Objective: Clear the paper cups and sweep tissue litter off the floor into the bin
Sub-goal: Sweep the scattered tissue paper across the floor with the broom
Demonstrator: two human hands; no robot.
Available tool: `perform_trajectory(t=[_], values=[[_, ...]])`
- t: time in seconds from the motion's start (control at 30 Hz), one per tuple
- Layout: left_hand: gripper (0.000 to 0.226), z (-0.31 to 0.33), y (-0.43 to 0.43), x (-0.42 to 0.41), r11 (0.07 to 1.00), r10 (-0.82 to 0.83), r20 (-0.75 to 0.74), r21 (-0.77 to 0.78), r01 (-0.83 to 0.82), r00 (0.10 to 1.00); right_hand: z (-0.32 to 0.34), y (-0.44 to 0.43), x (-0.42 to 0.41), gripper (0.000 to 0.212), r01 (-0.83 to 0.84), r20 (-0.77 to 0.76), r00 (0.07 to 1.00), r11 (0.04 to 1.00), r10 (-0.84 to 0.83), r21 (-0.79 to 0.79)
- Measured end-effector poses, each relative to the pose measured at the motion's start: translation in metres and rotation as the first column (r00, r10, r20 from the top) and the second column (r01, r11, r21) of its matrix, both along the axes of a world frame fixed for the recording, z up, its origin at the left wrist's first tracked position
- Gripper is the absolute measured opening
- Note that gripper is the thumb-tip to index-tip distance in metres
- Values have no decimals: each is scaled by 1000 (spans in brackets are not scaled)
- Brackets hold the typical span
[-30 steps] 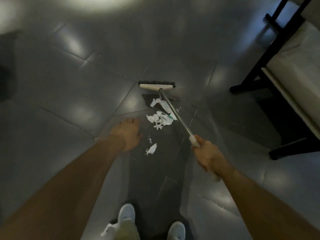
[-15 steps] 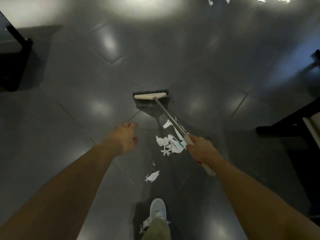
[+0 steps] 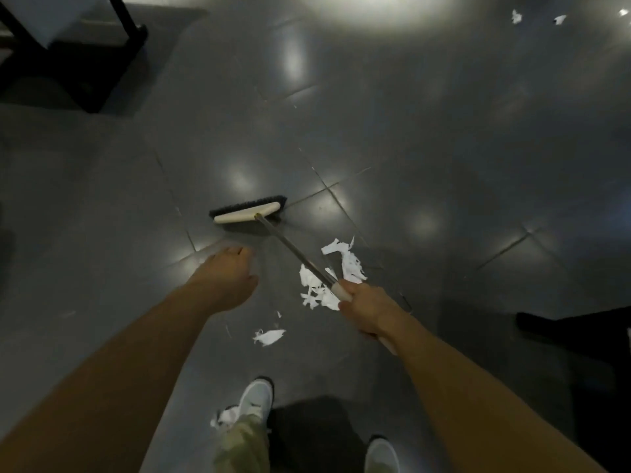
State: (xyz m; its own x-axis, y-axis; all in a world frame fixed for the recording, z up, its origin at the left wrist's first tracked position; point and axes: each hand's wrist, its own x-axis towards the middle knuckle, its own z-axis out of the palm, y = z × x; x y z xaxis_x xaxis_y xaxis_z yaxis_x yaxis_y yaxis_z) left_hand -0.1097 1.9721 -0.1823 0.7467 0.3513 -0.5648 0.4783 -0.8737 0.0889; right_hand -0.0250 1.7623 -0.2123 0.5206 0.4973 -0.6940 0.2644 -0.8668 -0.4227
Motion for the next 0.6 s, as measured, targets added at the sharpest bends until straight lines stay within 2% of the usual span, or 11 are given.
perform_trajectory(t=[0.07,0.2,0.33,0.47,0.6], values=[[55,2,-25,-11,999,52,-14,4,-52,999,2,-23,7,24,-77,2,997,997,77,-26],[50,6,-68,-31,992,125,-25,-2,-125,992,23,-66,20,38,-207,-13,978,972,207,-108],[47,13,-104,-46,989,149,-16,-1,-149,989,45,-102,23,42,-286,0,957,944,290,-164],[51,17,-138,-59,986,168,45,-10,-167,985,51,-137,9,45,-283,5,958,945,288,-165],[48,15,-172,-87,985,170,42,-11,-170,985,50,-175,-12,47,-191,9,981,980,192,-45]])
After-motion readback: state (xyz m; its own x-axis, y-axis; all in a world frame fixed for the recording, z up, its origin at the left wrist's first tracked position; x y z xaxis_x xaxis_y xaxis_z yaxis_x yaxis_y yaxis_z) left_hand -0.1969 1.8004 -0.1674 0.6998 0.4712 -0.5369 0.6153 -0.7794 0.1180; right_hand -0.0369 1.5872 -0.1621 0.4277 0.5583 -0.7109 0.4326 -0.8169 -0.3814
